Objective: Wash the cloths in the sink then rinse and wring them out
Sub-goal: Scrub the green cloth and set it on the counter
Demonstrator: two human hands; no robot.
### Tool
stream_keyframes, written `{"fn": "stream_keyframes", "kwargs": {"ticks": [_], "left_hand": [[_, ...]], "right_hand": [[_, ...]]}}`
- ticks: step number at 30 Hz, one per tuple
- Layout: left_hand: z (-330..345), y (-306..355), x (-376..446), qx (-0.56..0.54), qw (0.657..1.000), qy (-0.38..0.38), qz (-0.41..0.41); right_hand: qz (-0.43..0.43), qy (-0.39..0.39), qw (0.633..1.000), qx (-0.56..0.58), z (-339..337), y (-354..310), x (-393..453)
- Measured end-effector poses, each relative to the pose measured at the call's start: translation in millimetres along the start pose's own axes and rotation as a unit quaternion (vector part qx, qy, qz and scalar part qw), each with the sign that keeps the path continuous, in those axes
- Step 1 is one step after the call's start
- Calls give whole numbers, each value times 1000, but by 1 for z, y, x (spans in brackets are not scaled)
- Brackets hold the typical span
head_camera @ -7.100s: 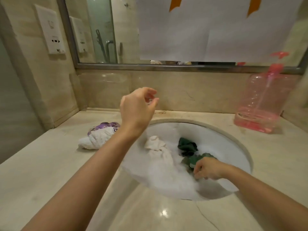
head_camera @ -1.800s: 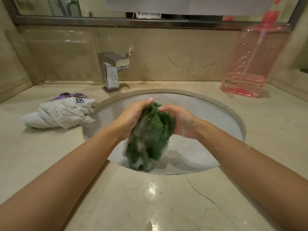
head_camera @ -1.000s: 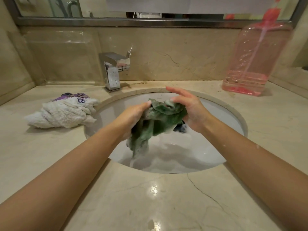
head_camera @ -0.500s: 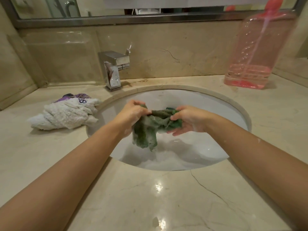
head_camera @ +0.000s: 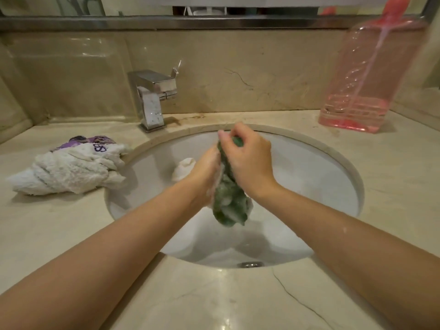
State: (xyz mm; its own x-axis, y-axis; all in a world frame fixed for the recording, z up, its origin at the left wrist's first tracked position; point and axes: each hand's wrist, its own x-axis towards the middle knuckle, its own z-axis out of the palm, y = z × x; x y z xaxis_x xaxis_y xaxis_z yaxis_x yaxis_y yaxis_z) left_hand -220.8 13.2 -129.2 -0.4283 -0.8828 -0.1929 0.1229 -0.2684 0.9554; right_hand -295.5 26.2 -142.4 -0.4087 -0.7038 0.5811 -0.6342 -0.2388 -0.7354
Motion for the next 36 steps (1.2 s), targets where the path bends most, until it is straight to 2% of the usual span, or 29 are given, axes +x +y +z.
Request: {"fn": "stream_keyframes", "kwargs": {"ticks": [1,3,5,8,10,12,14,16,19,20,22,24,25,26,28,29,31,33,36], "left_hand": [[-3,0,-2,-26,1000,5,1],[-8,2,-7,-59,997,-20,-48],[-13,2,-9,-38,997,-22,-59],[-16,4,-7,-64,997,21,-43],[-21,4,-8,-73,993,62,-72],[-20,3,-12,-49,994,50,-81],[-19,1,-8,-69,993,62,-74],[-23,2,-3,-79,989,100,-70],[-25,4,1,-56,982,121,-134],[-24,5,1,-46,982,112,-143],[-21,6,4,-13,985,103,-139],[-20,8,2,-3,988,95,-121],[-22,10,1,-5,989,95,-109],[-24,9,3,-6,991,91,-103],[-27,10,2,7,993,82,-81],[-27,10,2,15,994,74,-74],[-30,9,6,53,993,77,-65],[-35,8,12,100,990,85,-60],[-46,3,19,190,974,67,-101]], "right_hand": [[-17,-25,998,-47,2,0,0],[45,-71,991,-109,2,5,4],[74,-70,990,-93,1,2,-1],[6,-59,997,-51,5,-15,-15],[32,-103,990,-90,8,-13,-13],[55,-105,987,-107,6,-11,-12],[5,-83,994,-71,5,-19,-20],[-38,-108,990,-80,8,-24,-25],[64,-162,964,-202,5,-8,-7],[101,-164,958,-215,3,-3,-1],[119,-151,958,-215,-2,4,3],[126,-170,966,-151,-4,9,6],[159,-199,965,-68,-6,12,8],[215,-239,946,35,-9,12,9],[306,-319,879,180,-13,14,10],[301,-358,864,188,-14,17,11],[250,-390,877,126,-15,19,11],[231,-368,895,102,-19,15,12],[204,-301,925,106,-22,17,11]]}}
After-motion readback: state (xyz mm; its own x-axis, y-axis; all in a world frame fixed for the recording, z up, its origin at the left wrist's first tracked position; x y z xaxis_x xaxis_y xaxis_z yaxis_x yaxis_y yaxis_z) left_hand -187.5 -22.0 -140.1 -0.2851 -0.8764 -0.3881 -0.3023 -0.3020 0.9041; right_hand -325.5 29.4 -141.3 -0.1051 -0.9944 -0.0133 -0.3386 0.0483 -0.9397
